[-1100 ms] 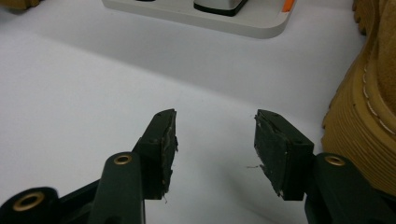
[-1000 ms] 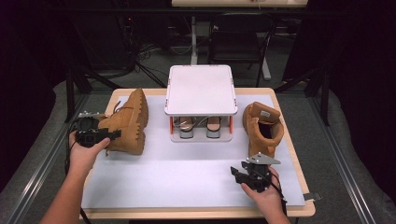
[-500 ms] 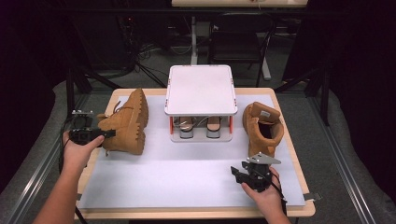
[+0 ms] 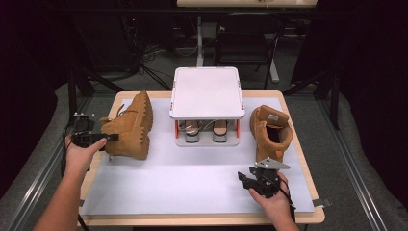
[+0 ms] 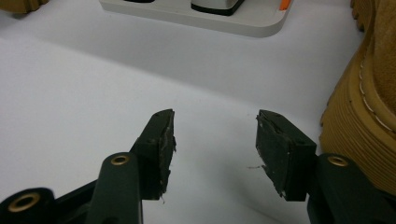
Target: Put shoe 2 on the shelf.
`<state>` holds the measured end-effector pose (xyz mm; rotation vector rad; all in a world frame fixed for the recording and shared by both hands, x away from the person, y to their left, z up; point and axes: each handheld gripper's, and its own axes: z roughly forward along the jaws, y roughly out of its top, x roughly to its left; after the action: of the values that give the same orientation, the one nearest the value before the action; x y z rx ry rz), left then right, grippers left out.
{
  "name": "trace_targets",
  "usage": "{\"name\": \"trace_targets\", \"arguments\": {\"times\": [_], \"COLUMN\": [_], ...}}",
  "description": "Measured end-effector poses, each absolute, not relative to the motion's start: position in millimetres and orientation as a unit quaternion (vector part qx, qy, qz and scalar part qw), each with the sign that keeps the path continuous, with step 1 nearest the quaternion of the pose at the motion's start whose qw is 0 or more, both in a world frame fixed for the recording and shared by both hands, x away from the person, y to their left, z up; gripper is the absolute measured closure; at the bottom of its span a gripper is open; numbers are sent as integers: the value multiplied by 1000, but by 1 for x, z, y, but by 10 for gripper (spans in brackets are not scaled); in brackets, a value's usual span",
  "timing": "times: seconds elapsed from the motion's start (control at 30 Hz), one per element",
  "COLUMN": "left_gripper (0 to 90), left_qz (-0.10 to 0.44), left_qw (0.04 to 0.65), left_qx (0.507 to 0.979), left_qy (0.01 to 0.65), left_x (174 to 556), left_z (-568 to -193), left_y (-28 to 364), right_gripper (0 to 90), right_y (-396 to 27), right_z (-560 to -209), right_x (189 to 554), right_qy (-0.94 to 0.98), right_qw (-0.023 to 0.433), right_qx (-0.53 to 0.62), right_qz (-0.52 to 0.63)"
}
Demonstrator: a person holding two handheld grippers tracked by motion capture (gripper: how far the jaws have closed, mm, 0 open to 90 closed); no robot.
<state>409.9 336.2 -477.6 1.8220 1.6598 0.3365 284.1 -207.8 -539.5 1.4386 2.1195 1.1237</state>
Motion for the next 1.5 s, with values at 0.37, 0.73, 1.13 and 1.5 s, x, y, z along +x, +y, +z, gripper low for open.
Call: {"name": "trace_targets", "arguments": {"times": [0.37,0.73,1.13,1.5], "left_gripper": [253,291,423,505], "left_qz": [100,78,89,94], "left_qw": [324,331,322,322], "left_qx": [692,692,698,699], "left_qy": [637,637,633,632], "left_x": [417,419,417,417], "left_z": [-486,-486,-474,-459], "left_y": [337,340,337,328], "right_gripper": [466,462,462,462], "right_y": [-206,-205,-206,-206], "right_z": [-541,-543,-543,-543], "right_x": [284,285,285,285], "right_qy": [750,750,750,750], "right_qw": [164,161,162,162], "right_qx": [504,506,505,505], "right_qz": [395,395,395,396]}}
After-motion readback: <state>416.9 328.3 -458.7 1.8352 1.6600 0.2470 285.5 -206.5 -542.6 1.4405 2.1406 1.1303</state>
